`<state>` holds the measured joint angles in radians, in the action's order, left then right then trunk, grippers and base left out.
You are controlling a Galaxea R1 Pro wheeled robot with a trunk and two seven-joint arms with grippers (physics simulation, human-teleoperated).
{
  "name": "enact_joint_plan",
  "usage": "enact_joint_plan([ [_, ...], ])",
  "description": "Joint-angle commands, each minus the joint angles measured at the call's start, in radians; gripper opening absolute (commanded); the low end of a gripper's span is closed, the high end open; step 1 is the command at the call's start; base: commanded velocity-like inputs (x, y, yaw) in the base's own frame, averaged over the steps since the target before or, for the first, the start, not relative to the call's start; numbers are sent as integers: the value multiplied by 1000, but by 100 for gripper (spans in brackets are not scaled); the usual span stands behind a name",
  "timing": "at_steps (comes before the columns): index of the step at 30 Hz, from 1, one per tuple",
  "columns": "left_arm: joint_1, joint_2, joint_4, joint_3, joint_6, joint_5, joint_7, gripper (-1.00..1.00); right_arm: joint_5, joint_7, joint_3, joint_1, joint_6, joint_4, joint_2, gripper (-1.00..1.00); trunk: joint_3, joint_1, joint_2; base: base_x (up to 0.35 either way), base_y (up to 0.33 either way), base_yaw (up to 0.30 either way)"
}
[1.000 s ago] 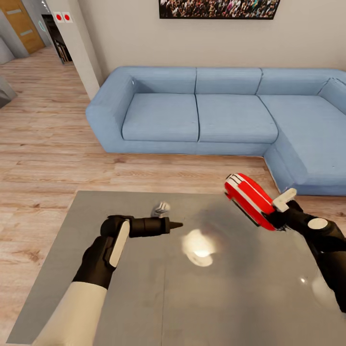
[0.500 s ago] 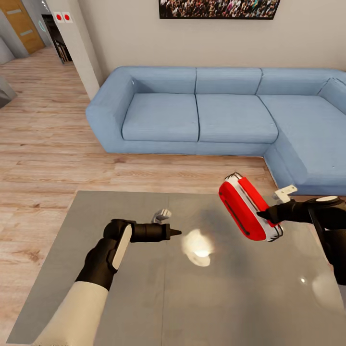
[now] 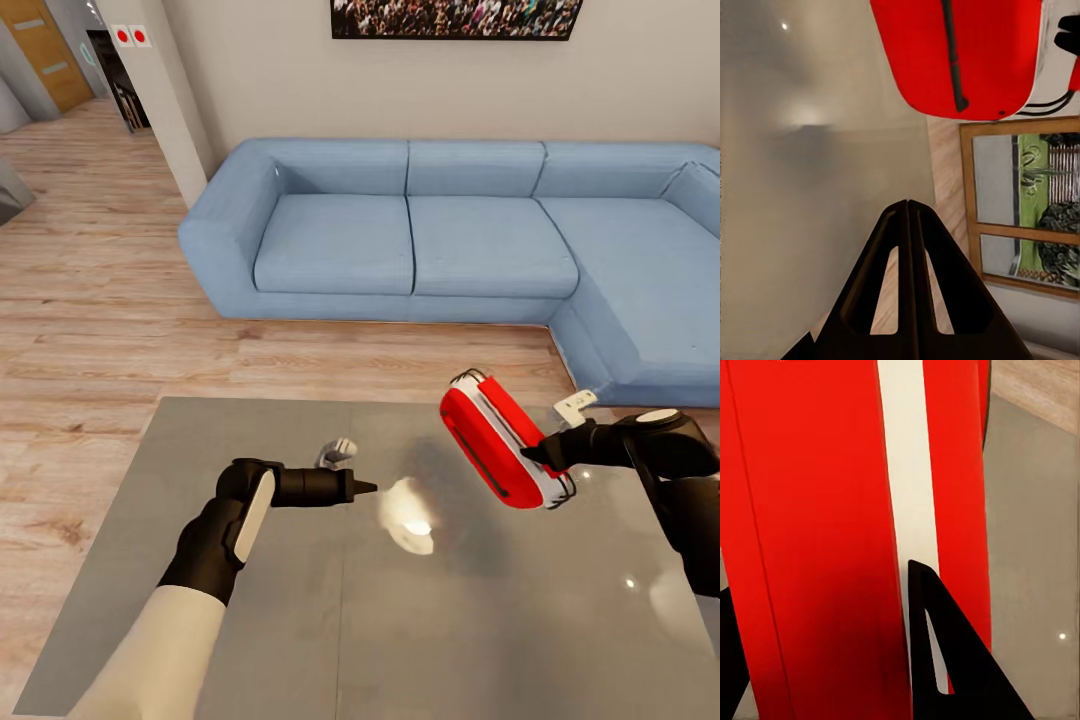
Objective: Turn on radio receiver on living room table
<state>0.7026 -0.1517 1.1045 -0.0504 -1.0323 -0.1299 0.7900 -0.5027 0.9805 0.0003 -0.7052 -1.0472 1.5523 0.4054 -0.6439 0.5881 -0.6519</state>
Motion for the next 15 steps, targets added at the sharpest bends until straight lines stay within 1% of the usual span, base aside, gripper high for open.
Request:
enact_joint_plan([
  [1, 0, 0, 0, 0, 0, -1, 0, -100, -7, 0, 5, 0, 0, 0, 0, -100, 0, 0, 0, 0, 0, 0],
  [7, 0, 0, 0, 1, 0, -1, 1, -100, -6, 0, 13, 0, 0, -1, -5, -100, 0, 0, 0, 0, 0, 0],
  [9, 0, 0, 0, 4, 0, -1, 1, -100, -4, -1, 13, 0, 0, -2, -10, -100, 0, 0, 0, 0, 0, 0],
  [15, 0, 1, 0, 8, 0, -1, 2, -100, -4, -1, 12, 0, 0, -4, -14, -100, 0, 0, 0, 0, 0, 0],
])
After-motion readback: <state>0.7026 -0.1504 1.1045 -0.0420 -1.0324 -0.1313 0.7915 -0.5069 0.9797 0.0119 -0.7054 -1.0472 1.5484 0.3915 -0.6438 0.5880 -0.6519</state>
